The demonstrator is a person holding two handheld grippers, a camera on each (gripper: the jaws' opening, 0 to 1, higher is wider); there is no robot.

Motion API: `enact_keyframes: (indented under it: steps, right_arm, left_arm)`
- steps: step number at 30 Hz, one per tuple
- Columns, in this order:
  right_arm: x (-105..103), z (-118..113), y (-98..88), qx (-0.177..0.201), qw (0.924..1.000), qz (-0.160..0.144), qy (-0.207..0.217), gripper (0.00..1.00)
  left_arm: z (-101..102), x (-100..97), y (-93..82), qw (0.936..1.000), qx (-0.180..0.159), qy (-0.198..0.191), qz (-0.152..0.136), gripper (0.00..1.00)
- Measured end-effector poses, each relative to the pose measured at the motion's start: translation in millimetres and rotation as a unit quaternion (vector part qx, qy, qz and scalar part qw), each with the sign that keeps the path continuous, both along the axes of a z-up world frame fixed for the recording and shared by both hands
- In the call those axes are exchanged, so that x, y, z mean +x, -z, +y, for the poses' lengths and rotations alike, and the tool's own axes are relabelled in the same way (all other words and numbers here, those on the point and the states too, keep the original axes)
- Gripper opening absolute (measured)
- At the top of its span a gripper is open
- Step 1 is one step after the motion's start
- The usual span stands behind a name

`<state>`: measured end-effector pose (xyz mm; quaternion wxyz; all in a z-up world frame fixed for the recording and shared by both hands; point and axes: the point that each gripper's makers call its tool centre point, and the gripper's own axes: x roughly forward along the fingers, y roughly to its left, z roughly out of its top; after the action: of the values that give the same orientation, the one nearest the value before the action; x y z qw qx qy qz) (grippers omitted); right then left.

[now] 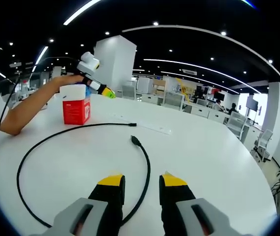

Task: Find the data cable on the table. Grasp the USB connector end of the cable and insert it into the USB port on the table

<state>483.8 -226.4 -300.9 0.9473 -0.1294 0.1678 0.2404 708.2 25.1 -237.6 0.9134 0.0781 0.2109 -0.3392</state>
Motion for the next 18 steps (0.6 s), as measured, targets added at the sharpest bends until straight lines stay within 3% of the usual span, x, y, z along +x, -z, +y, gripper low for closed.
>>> enact_keyframes:
  steps: [18]
  right_arm:
    - [5.5, 2.7, 0.0, 0.0, 1.0, 0.002, -0.001, 0.31]
  left_arm:
    - [0.3, 0.1, -0.3, 1.0, -0.002, 0.0, -0.001, 0.47]
